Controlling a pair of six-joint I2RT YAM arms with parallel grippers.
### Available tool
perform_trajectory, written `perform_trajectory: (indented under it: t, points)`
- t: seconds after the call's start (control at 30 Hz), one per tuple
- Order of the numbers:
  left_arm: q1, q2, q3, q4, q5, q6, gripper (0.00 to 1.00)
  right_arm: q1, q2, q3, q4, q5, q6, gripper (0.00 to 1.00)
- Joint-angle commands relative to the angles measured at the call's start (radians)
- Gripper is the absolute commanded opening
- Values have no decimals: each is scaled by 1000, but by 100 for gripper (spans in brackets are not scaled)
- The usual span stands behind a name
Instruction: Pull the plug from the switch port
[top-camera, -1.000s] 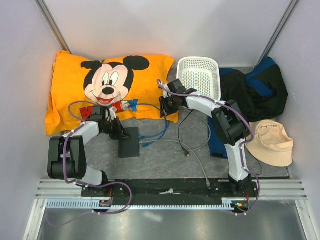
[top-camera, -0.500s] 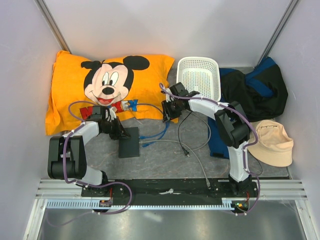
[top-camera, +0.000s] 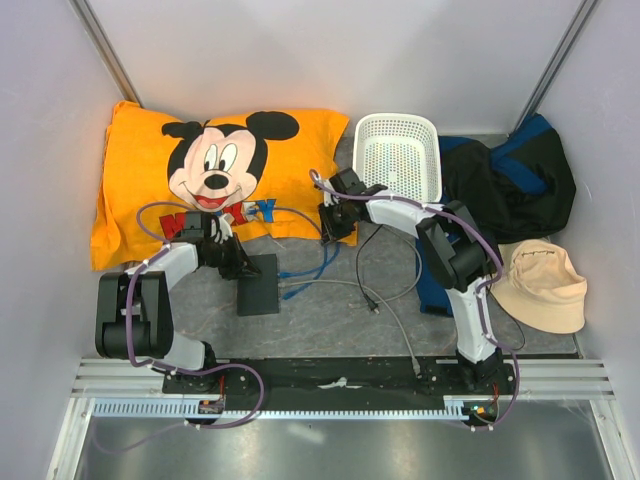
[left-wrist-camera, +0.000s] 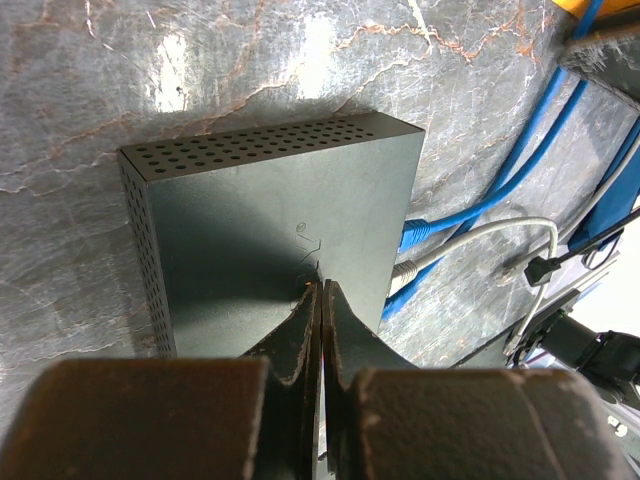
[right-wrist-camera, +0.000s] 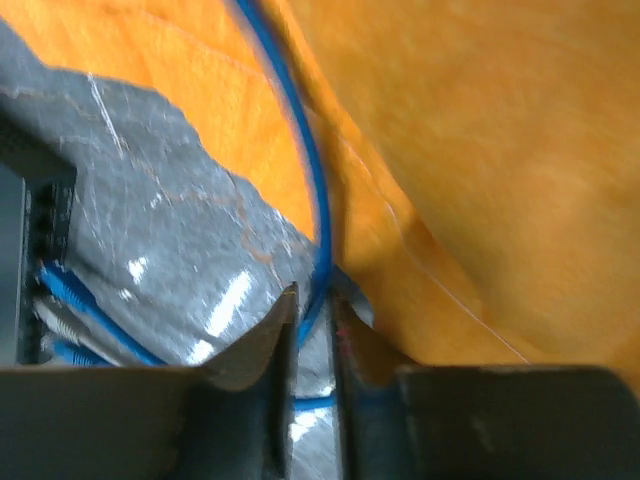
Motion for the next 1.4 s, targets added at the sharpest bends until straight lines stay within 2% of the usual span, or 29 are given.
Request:
perform_trajectory:
  t: [0.0, 0.07, 0.13, 0.23, 0.33, 0.47, 0.63, 0.77, 0.87, 1.0, 1.1, 1.13, 1.2, 1.33, 1.37]
  points:
    - [0, 27, -43, -13, -161, 61, 4, 45, 50, 40, -18, 56, 5, 14]
    - [0, 21, -44, -14, -161, 60, 4, 45, 8, 47, -39, 46, -17, 1]
    - [0, 19, -44, -13, -160, 60, 4, 37, -44, 72, -56, 35, -47, 0]
    - [0, 19, -48, -10, -158, 60, 4, 8, -148, 144, -70, -95, -99, 0]
    - [0, 33, -46, -11, -178, 55, 5, -1, -278, 188, 6, -132, -211, 0]
    - [1, 53, -41, -13, -174, 55, 5, -3, -429, 153, 195, -10, -283, 0]
    - [1, 77, -34, -11, -166, 60, 5, -3, -495, 50, 389, 249, -303, 0]
    - [1, 85, -28, -11, -164, 64, 5, -84, -548, 79, 289, 256, -323, 0]
    - [0, 94, -21, -13, -163, 66, 5, -202, -622, 108, 156, 248, -345, 0]
    - [1, 88, -9, -27, -166, 69, 5, -378, -737, 133, -16, 141, -454, 0]
    - [1, 96, -11, -24, -169, 67, 5, -454, -799, 161, -200, 110, -535, 0]
    - [1, 99, -9, -25, -171, 69, 5, -463, -817, 164, -314, 130, -593, 0]
    - [1, 107, 3, -28, -174, 72, 5, -510, -842, 126, -396, 180, -627, 0]
    - [1, 117, 6, -33, -175, 72, 5, -674, -860, 49, -594, 119, -715, 0]
    - [1, 117, 8, -33, -175, 72, 4, -761, -857, -3, -602, 101, -734, 0]
